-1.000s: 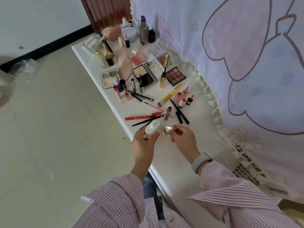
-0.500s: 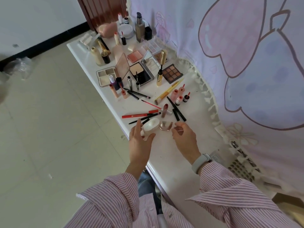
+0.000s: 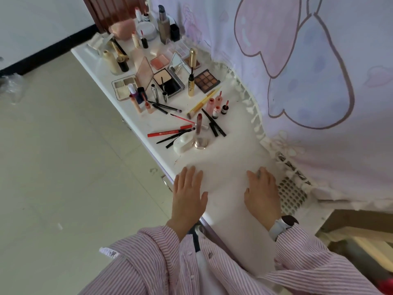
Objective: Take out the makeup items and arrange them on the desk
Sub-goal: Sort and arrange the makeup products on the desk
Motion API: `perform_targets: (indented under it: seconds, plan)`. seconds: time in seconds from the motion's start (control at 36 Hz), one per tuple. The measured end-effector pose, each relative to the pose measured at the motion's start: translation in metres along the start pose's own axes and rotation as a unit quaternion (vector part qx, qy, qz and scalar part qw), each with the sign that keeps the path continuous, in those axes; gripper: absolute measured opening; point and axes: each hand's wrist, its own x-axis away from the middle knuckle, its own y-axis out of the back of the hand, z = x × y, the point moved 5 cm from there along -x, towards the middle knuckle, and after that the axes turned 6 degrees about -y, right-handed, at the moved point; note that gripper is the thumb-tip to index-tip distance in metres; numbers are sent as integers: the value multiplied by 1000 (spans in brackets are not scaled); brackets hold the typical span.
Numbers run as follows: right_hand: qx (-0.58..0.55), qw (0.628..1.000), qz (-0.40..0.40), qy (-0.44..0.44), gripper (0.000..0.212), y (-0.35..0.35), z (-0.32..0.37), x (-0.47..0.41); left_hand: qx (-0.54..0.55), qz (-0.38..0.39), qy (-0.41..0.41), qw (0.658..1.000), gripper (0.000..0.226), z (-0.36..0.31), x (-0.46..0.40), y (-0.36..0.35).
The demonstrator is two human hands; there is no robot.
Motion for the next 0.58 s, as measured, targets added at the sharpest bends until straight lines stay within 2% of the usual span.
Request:
perform_targets:
  seconds: [0.14, 0.22, 0.28, 0.36, 0.42, 0.44, 0.5, 0.58]
  plan:
    - [-50, 998, -7, 35, 34, -6, 10, 0, 6, 100, -1, 995, 58, 6, 3, 2]
    - [-126, 988, -17, 85, 35, -2, 23, 1, 71, 129, 17, 989, 50, 8, -1, 9]
    - [-274, 958, 29, 82, 39, 4, 32, 5, 171, 114, 66, 976, 41, 7, -4, 18]
    - [-471, 872, 119, 55, 38, 17, 51, 16, 289, 55, 149, 944, 30, 8, -4, 36]
    - [-548, 822, 145, 56, 39, 24, 61, 21, 389, 48, 206, 897, 30, 7, -4, 44]
    - [-560, 812, 152, 65, 40, 27, 66, 24, 456, 54, 238, 856, 30, 5, -2, 46]
    - [-543, 818, 159, 100, 42, 31, 74, 29, 564, 77, 291, 769, 31, 2, 1, 46]
    - [-496, 841, 152, 152, 39, 32, 84, 33, 642, 101, 315, 692, 41, 4, 6, 44]
